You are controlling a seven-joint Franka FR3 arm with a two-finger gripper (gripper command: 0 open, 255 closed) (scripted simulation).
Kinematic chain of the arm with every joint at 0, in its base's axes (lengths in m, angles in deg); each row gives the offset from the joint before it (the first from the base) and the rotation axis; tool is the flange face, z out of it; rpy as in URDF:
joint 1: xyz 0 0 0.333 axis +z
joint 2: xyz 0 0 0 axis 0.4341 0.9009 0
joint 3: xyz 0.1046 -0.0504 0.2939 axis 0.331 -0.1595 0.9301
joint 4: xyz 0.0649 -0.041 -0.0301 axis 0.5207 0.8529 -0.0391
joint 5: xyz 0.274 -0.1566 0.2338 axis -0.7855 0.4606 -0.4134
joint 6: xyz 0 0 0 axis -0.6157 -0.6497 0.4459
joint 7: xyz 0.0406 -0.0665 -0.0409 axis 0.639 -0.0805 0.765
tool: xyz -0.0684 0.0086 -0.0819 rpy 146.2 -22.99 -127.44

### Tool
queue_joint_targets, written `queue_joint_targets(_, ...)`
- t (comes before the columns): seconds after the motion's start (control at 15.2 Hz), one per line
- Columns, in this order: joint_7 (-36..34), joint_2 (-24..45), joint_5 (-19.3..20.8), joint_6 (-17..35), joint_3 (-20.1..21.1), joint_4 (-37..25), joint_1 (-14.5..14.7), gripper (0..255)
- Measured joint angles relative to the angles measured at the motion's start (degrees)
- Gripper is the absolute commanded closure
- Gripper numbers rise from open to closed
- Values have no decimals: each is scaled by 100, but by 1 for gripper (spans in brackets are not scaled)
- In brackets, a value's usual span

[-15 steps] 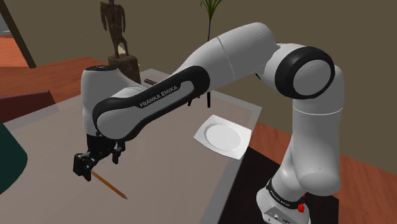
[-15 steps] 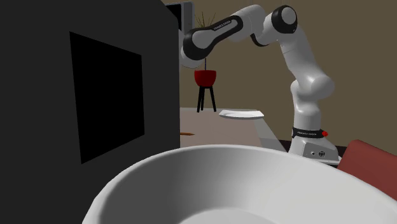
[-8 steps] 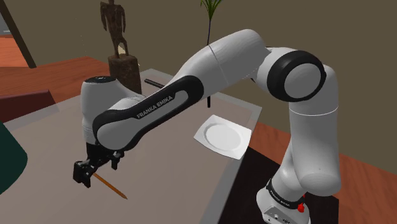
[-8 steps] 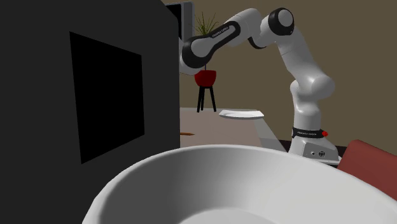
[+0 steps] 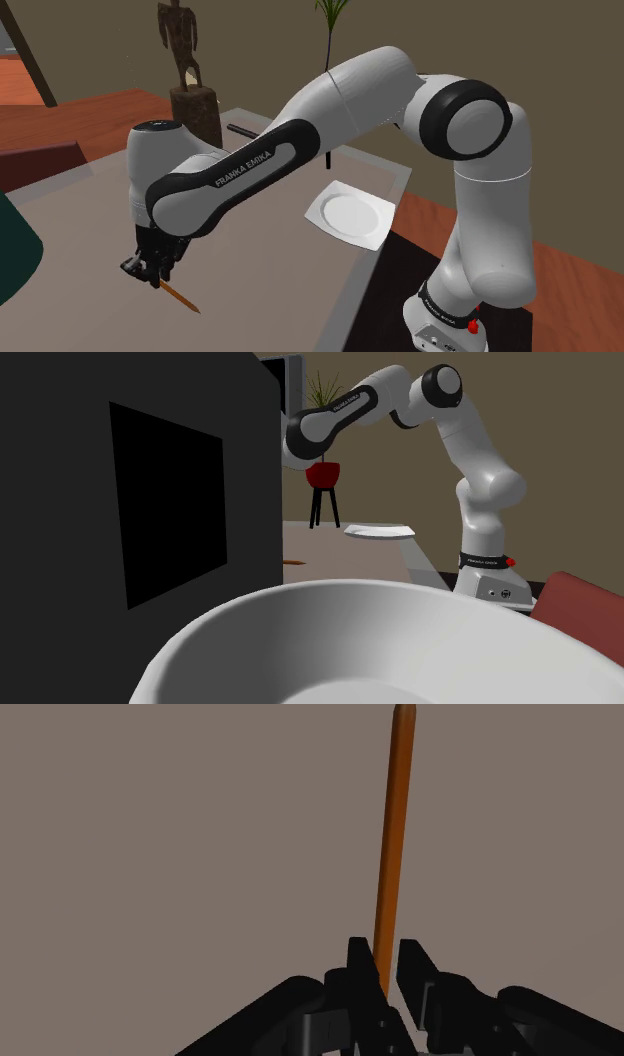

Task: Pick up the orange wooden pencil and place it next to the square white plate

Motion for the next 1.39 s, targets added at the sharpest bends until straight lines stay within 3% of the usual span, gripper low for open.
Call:
queue_joint_targets(0.59,-2,-53,-15,-66,10,-18,-9,255)
queue_joint_targets(1.39,-44,-441,-125,-830,81,-417,-63,255)
